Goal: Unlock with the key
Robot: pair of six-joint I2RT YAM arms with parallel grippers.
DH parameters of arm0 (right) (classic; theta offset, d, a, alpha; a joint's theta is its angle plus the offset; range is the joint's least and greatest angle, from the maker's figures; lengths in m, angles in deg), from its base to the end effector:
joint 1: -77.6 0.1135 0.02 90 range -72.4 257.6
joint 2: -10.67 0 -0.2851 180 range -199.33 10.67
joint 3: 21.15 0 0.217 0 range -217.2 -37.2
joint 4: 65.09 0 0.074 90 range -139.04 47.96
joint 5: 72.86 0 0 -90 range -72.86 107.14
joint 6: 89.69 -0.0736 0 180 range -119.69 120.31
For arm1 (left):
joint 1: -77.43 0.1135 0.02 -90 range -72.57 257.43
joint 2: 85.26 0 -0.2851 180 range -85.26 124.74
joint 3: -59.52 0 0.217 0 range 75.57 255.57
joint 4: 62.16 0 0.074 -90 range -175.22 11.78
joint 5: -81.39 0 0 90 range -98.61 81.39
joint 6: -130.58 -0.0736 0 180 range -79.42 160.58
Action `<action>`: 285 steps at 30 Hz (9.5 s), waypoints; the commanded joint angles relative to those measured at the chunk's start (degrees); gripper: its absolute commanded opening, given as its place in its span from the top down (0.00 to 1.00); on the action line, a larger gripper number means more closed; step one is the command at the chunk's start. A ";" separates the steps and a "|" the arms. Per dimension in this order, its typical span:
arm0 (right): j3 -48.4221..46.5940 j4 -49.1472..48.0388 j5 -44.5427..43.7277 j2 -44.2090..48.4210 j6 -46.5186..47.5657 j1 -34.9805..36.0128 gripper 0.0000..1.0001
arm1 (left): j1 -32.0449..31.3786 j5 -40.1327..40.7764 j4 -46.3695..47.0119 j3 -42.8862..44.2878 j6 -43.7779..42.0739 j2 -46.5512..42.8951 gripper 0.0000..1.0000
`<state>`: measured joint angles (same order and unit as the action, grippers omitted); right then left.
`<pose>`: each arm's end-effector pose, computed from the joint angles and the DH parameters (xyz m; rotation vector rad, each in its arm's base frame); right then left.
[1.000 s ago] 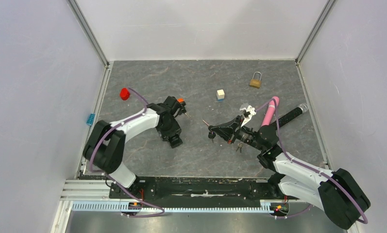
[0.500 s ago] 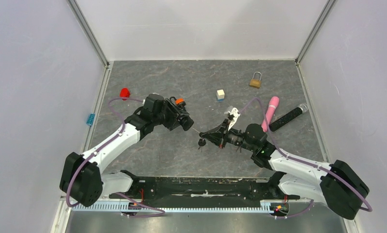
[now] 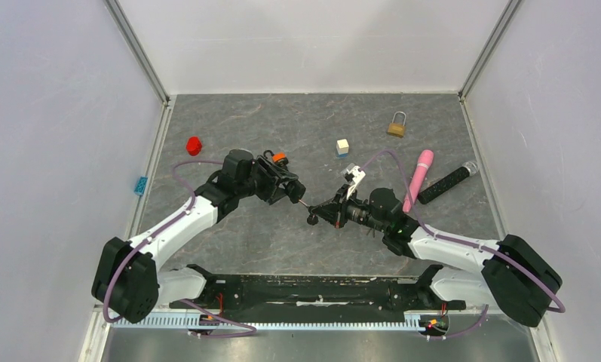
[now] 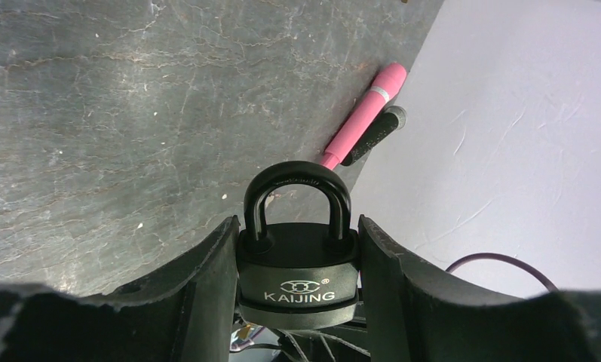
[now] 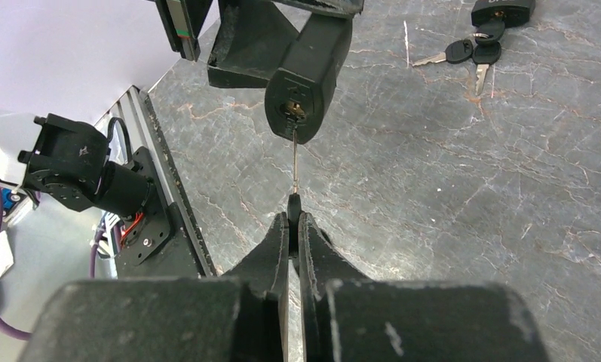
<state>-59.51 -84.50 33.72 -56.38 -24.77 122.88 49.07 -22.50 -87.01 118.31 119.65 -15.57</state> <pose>0.1552 0.1866 0.2485 -0.5516 1.7866 1.1296 0.2135 -0.1353 0.2549 -0.9277 2.3214 -1.2102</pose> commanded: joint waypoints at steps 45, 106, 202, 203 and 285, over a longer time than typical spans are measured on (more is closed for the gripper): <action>-0.25 -5.08 -6.98 0.43 -6.28 0.31 1.00 | -1.88 -1.32 10.47 -1.77 3.65 -3.96 0.98; 4.46 -34.97 -15.94 -12.67 -6.74 4.75 1.00 | -19.62 18.51 6.36 0.33 15.71 -4.20 0.98; 2.29 -43.59 6.25 -13.42 -17.69 1.44 1.00 | -11.72 17.58 -4.78 2.72 -8.80 -12.41 0.61; 2.17 -43.79 6.54 -13.61 -17.76 1.46 1.00 | -11.72 16.16 -3.34 2.21 -8.45 -11.94 0.61; -0.13 -47.36 13.97 -18.73 -19.31 1.22 1.00 | -11.10 2.41 -16.53 15.22 -30.86 -0.57 0.34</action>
<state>-57.04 -124.98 47.16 -76.42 -44.25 124.30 37.82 -22.93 -99.54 129.72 93.44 -13.82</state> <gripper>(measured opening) 0.306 0.609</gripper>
